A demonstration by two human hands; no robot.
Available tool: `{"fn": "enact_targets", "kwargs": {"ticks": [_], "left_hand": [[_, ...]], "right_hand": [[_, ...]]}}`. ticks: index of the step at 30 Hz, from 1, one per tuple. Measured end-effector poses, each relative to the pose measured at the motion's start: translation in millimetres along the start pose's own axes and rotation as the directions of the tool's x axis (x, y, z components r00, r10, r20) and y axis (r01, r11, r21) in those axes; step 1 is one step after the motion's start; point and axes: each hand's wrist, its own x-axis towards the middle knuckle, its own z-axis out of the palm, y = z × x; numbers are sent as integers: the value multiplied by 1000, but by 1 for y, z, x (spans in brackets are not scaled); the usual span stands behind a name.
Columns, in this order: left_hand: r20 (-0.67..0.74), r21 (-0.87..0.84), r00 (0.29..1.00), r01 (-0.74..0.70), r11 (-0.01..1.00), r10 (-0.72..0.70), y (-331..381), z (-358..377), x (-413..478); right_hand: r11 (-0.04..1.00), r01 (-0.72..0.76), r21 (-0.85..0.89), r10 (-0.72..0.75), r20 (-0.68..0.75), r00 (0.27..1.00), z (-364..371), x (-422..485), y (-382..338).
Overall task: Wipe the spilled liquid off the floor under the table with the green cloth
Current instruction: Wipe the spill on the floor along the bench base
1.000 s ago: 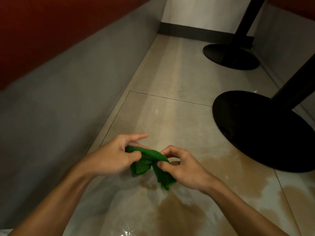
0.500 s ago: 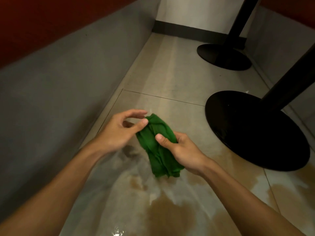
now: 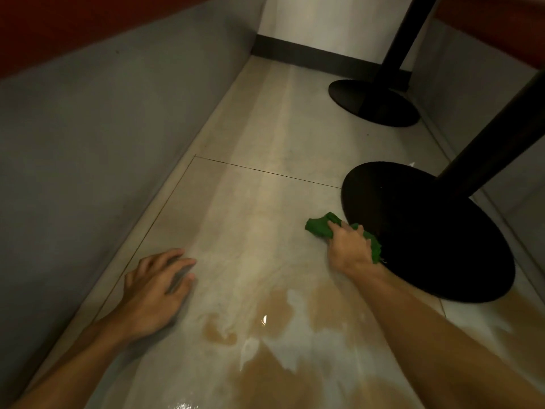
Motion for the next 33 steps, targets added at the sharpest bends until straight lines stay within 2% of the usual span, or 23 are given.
{"fn": "enact_targets", "kwargs": {"ticks": [3, 9, 14, 18, 23, 25, 30, 33], "left_hand": [[-27, -27, 1000, -10, 1000, 9, -3, 0, 1], [-89, -21, 996, 19, 1000, -21, 4, 6, 1], [-82, -41, 996, 41, 998, -44, 6, 8, 2], [-66, -17, 997, 37, 999, -38, 4, 9, 2], [-45, -2, 999, 7, 1000, -7, 0, 6, -1], [-31, 19, 1000, 2, 1000, -2, -5, 2, -6], [30, 208, 999, 13, 978, -20, -26, 5, -26], [17, 154, 999, 35, 987, -38, -25, 8, -29]], "right_hand": [[997, -59, -50, 58, -22, 998, 18, -14, -15], [994, -109, -1, 109, 32, 993, 24, -40, -55], [999, 53, 4, -53, 113, 992, 25, -65, -111], [979, 204, 19, -204, 197, 959, 24, -87, -148], [953, 300, 41, -301, 240, 923, 29, -96, -145], [969, 236, 74, -247, 217, 945, 25, -76, -120], [991, -71, 109, 51, 177, 983, 13, -26, -51], [990, -110, 88, 93, 178, 980, 15, -24, -53]]}}
